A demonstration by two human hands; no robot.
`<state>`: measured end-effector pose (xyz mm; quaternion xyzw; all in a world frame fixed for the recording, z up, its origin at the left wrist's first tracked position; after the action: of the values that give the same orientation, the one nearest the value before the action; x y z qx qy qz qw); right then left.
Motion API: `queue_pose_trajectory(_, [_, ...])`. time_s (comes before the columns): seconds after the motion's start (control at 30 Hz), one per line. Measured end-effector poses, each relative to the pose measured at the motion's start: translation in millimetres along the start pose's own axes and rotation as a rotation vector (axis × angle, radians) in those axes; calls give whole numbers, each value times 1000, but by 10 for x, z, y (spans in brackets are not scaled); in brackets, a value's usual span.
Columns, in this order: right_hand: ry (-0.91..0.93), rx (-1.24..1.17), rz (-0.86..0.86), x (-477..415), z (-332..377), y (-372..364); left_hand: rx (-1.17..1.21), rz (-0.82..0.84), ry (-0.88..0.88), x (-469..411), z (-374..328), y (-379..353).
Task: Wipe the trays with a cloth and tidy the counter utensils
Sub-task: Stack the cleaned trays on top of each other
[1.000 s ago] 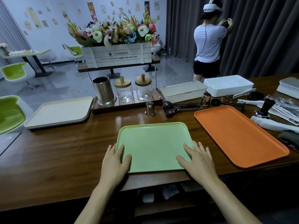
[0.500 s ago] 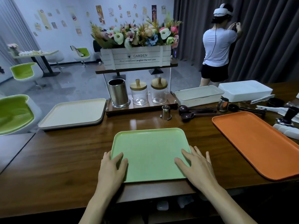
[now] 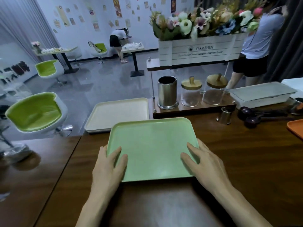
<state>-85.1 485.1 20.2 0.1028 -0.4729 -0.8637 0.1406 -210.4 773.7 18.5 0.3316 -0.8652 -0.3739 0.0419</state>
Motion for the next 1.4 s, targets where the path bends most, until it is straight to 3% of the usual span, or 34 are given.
queue_pose_trajectory(0.3, [147,15,67,-895,1295,-733,-68,-45,98,-1029,806,809])
queue_pose_trajectory(0.43, [88,73,106,-1452,1616,-845,-51,-41,113,-1606,923,831])
queue_pose_trajectory(0.77, [-7,124,99,-2176,1715,-1038,-86,58,55,-2470,947,444])
queue_pose_trajectory(1.07, [-5,288,137,-2260,1734,-1292,-109,74,73,-2538,1021,300])
queue_pose_trajectory(1.4, [-9,258,126,-2274,1688,-1414,-170,116,77,-2628,1114,243])
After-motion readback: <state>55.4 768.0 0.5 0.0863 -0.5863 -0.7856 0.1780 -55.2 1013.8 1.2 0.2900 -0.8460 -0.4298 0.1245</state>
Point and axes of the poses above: each hand's wrist, its own x-axis away from the middle knuckle, its own y-axis out of the back of the hand, z = x × y, the point moved 3 cm from there along -x, towards the middle knuckle, and after that the axes turned 4 degrees about x, right-handed, at the moved point
